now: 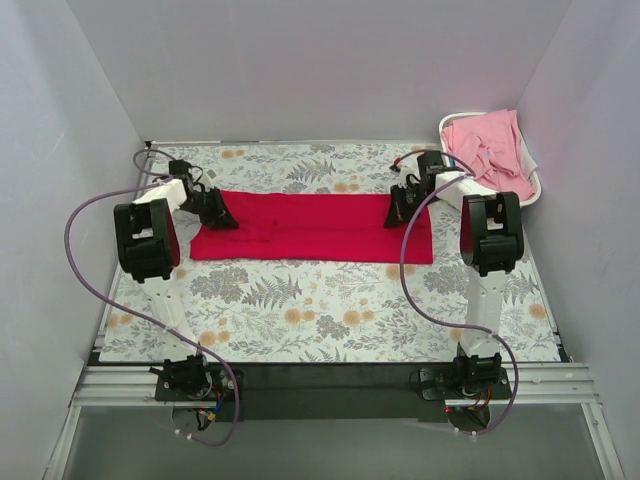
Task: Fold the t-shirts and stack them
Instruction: Fold the tshirt
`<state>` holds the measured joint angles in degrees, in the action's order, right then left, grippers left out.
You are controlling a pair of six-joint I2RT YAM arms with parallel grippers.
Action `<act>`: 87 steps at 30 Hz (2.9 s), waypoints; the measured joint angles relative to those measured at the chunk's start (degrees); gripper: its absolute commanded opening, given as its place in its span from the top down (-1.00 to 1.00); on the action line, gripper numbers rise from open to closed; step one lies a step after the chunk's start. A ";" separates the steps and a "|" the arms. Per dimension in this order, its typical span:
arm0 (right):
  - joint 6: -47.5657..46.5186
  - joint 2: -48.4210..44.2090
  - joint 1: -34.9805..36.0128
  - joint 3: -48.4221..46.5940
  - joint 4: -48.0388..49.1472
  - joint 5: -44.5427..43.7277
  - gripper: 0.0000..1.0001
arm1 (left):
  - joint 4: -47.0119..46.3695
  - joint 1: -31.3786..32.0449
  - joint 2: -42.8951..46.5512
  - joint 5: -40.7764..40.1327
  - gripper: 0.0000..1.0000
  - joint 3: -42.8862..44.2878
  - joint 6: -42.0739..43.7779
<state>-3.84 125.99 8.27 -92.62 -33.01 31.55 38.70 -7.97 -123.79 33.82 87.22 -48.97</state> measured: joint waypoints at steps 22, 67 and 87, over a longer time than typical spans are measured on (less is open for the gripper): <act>-14.19 -23.02 14.56 6.80 -11.89 0.87 0.97 | 3.04 5.35 -0.15 -12.00 0.98 24.72 14.49; -9.29 -26.88 17.94 18.23 -7.13 7.45 0.97 | 5.88 23.58 -17.94 -21.55 1.00 36.20 4.26; 4.17 -4.24 14.40 -8.92 3.87 5.09 0.97 | -8.87 21.97 13.14 -7.87 1.00 7.19 -1.62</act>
<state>0.34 121.75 22.68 -101.54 -29.15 36.64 29.82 14.00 -110.65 25.96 94.41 -50.59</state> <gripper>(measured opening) 0.018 0.007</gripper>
